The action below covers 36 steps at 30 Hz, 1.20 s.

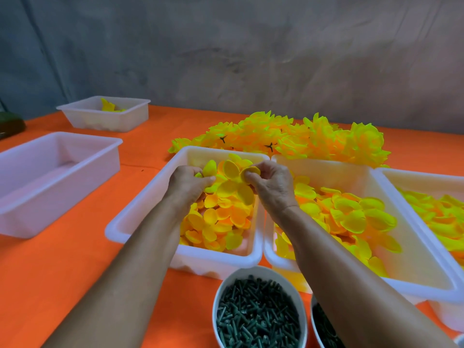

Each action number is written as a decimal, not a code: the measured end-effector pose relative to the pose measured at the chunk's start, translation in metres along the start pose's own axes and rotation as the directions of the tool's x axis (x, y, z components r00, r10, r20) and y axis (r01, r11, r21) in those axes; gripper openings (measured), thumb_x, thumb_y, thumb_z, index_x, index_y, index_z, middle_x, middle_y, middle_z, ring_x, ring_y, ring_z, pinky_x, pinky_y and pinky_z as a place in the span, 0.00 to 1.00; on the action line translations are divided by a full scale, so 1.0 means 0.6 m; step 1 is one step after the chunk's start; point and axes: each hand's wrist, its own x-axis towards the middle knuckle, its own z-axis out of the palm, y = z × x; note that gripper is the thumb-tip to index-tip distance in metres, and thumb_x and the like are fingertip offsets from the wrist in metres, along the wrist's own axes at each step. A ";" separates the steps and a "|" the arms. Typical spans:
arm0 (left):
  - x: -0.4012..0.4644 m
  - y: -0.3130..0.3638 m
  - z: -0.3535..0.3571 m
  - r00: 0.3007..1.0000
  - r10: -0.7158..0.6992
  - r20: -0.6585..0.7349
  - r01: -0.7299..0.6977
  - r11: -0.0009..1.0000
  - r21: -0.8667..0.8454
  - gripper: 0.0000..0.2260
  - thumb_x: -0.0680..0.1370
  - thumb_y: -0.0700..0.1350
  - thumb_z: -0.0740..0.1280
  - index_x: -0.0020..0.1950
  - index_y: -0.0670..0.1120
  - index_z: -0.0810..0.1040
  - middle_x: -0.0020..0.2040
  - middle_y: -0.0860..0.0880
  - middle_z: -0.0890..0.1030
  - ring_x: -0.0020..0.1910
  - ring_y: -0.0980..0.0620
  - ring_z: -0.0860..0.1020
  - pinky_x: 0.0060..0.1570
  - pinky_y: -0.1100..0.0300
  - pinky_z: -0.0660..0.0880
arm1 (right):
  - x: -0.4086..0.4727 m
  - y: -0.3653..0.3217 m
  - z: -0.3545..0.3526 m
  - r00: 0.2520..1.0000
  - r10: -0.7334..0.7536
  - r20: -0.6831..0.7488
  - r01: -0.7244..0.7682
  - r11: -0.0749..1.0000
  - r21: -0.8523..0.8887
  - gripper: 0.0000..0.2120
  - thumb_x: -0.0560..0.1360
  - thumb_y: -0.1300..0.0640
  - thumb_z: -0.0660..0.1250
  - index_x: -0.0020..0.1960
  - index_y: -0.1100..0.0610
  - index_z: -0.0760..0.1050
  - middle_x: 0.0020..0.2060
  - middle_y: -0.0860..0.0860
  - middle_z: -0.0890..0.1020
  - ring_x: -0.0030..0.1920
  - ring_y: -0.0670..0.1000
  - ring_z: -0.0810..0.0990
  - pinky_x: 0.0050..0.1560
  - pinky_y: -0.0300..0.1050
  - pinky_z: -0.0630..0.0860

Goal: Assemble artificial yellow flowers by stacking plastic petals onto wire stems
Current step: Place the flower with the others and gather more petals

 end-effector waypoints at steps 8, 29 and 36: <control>-0.012 0.009 -0.001 1.000 -0.009 -0.005 0.008 0.992 -0.129 0.05 0.74 0.46 0.72 0.41 0.49 0.78 0.31 0.51 0.76 0.28 0.56 0.72 0.28 0.64 0.66 | 0.005 0.005 0.001 1.000 -0.013 -0.012 0.013 0.999 -0.032 0.03 0.72 0.64 0.69 0.42 0.64 0.79 0.34 0.60 0.77 0.37 0.55 0.74 0.42 0.57 0.75; -0.009 0.026 -0.005 0.996 0.030 -0.087 -0.074 0.827 -0.557 0.12 0.74 0.31 0.64 0.41 0.48 0.79 0.32 0.53 0.82 0.31 0.56 0.78 0.31 0.64 0.74 | 0.002 0.006 0.003 0.997 -0.066 -0.036 0.064 0.996 -0.058 0.04 0.74 0.64 0.67 0.45 0.63 0.80 0.39 0.61 0.82 0.39 0.60 0.81 0.45 0.57 0.78; -0.019 0.030 0.003 0.985 0.174 -0.008 -0.169 0.940 -0.295 0.11 0.66 0.51 0.68 0.39 0.43 0.78 0.31 0.51 0.74 0.29 0.54 0.69 0.31 0.59 0.65 | -0.001 0.003 0.001 0.996 -0.006 -0.088 0.017 0.992 0.121 0.04 0.74 0.67 0.66 0.43 0.60 0.75 0.37 0.61 0.79 0.35 0.56 0.77 0.33 0.45 0.73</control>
